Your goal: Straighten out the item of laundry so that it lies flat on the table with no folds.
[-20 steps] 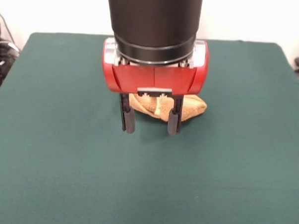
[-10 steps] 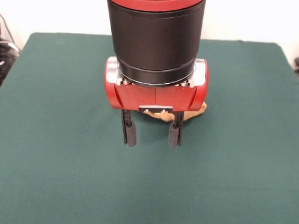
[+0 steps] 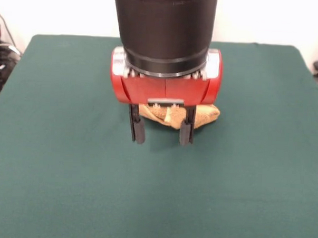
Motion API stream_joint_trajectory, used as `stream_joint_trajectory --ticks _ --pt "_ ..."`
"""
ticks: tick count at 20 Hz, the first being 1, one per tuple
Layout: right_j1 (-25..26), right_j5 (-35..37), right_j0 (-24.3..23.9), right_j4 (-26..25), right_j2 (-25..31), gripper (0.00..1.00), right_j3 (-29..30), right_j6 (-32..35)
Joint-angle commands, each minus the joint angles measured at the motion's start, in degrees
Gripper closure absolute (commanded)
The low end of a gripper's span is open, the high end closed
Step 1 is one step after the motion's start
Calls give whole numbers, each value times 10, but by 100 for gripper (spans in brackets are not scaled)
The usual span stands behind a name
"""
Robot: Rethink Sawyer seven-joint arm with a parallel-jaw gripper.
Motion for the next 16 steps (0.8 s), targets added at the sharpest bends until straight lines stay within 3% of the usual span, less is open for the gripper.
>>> stream_joint_trajectory --ticks 1,4,7,16 --pt "-139 -96 8 1 12 0 293 44" --pt "-187 -131 4 3 15 0 382 29" --pt "-212 -145 -1 2 19 0 426 16" --pt "-223 -165 -6 -13 29 0 446 21"
